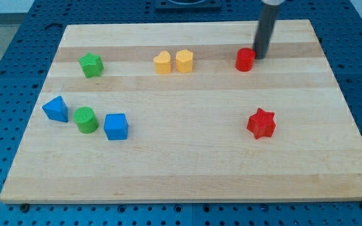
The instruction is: Move the red circle slightly left
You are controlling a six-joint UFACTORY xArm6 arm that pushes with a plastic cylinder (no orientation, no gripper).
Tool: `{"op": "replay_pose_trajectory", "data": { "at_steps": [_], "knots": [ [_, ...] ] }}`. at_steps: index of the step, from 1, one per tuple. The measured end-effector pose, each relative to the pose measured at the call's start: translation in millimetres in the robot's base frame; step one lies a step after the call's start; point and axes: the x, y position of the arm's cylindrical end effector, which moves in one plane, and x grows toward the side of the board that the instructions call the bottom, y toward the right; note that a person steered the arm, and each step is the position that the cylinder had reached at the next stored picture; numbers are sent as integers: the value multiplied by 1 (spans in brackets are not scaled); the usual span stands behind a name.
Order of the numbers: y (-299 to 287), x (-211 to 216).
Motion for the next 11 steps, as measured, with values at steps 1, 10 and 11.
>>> {"op": "replay_pose_trajectory", "data": {
  "at_steps": [1,10,11],
  "knots": [
    [-35,0],
    [-49,36],
    [-50,36]
  ]
}}
